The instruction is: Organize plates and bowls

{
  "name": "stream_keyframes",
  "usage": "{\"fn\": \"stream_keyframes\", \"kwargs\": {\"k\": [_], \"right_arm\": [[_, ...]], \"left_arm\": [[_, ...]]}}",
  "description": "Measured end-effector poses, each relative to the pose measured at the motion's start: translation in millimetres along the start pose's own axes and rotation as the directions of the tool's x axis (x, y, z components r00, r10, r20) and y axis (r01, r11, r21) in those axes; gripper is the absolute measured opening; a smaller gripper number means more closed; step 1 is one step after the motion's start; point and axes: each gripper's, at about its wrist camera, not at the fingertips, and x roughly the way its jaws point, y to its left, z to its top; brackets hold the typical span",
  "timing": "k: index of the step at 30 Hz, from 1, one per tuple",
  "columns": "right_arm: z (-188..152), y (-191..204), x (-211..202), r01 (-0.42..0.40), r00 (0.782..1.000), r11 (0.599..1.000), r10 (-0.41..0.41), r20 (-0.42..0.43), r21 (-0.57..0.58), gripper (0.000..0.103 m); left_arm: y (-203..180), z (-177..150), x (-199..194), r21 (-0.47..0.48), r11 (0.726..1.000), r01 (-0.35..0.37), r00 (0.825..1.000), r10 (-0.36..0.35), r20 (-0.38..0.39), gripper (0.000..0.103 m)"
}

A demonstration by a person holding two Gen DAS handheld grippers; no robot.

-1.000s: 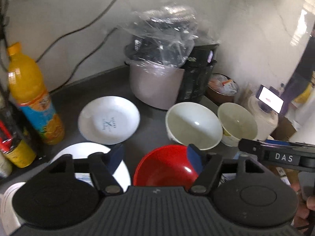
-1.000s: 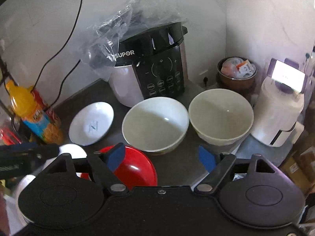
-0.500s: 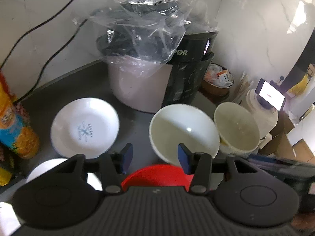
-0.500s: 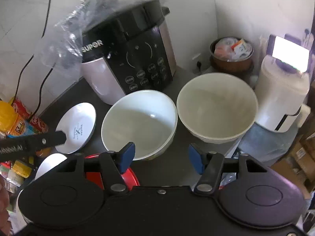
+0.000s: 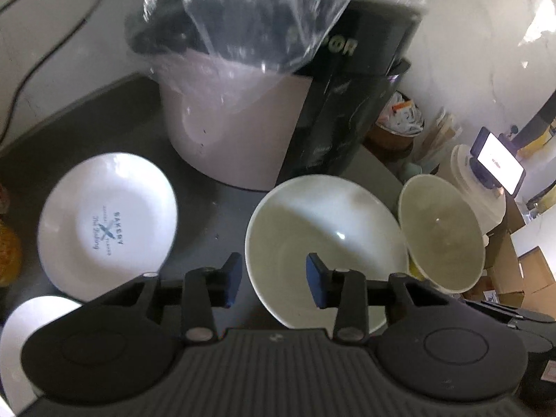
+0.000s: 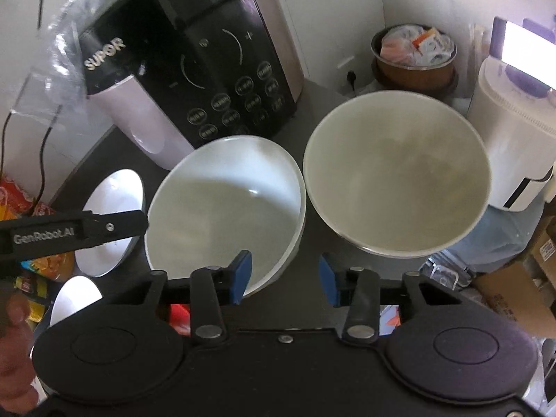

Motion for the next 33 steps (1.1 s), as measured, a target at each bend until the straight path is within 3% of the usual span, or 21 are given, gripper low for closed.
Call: {"fn": "stream_keyframes", "kwargs": {"k": [9,14,17,20,33], "right_arm": [[7,-5,27,0.011,0.999,0.999,-0.009,-0.049,0.049,0.040],[8,-5,41,0.007,0.997,0.998,-0.002,-0.072,0.064,0.019],[10,-1,41,0.032,0.997,0.998,-0.029,-0.067,0.052,0.017],[10,-3,39,0.017,0.998,0.997,-0.012,-0.069,0.076,0.017],[16,2,12,0.008,1.000,0.998,-0.007,-0.021,0.056,0.017]], "left_arm": [[8,8,33,-0.011,1.000,-0.008,0.998,0.008,-0.055,0.034],[8,11,50,-0.006,1.000,-0.014,0.997,0.013,-0.081,0.021],[11,13,52,-0.010,0.999,-0.030,0.995,0.029,-0.095,0.009],[19,13,50,-0.039,0.999,-0.018,0.995,0.015,-0.097,0.005],[19,10,22,-0.064,0.998,-0.001,0.999,-0.002,-0.041,0.005]]}}
